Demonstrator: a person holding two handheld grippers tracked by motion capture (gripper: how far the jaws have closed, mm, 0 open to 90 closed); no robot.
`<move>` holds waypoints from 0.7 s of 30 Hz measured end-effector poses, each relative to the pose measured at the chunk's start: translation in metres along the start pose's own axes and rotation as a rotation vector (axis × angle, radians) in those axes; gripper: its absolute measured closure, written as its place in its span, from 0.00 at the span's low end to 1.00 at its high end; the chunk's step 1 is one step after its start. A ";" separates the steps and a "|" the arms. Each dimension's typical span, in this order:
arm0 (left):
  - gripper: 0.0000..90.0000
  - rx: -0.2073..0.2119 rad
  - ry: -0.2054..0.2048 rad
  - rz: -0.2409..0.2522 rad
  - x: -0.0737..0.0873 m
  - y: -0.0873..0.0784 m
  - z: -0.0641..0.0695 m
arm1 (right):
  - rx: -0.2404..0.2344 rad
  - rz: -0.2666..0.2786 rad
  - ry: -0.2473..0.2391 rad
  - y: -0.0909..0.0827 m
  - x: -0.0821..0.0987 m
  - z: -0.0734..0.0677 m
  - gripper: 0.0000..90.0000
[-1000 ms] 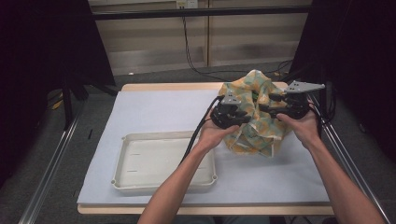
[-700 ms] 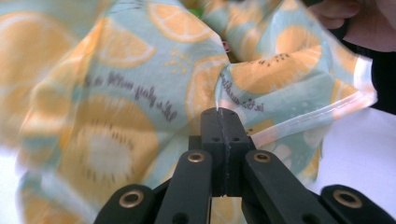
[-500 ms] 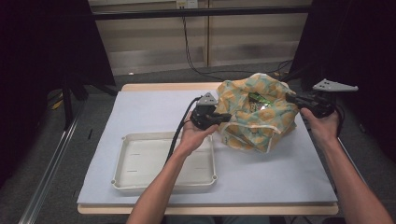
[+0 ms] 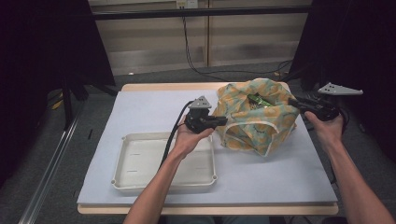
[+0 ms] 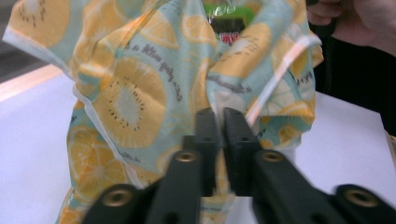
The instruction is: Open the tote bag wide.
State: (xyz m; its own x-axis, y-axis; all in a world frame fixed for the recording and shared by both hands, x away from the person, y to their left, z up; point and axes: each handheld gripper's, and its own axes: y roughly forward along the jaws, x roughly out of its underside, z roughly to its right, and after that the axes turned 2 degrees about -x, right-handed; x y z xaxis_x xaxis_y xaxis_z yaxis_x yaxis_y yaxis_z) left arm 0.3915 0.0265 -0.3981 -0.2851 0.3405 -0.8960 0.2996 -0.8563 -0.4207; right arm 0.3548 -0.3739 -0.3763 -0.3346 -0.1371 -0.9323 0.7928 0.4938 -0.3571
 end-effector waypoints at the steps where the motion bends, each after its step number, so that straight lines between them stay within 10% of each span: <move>1: 0.89 0.000 0.000 0.000 0.000 0.000 0.000 | 0.000 0.000 0.000 0.000 0.000 0.000 0.76; 6: 0.80 0.001 0.008 0.045 -0.012 -0.012 0.006 | -0.018 0.036 -0.018 -0.013 -0.014 -0.009 0.68; 11: 0.78 0.008 0.013 0.072 -0.022 -0.011 0.010 | -0.073 0.043 -0.045 -0.014 -0.022 -0.020 0.81; 21: 0.64 0.056 0.014 0.077 -0.039 0.027 0.026 | -0.163 -0.005 -0.050 0.000 -0.006 -0.038 0.76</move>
State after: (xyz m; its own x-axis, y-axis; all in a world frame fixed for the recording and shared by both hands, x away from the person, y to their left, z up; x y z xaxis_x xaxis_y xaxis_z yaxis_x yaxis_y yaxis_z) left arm 0.3871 -0.0196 -0.3710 -0.2503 0.2781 -0.9274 0.2684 -0.9004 -0.3425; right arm 0.3374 -0.3401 -0.3688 -0.3091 -0.1806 -0.9337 0.6971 0.6249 -0.3516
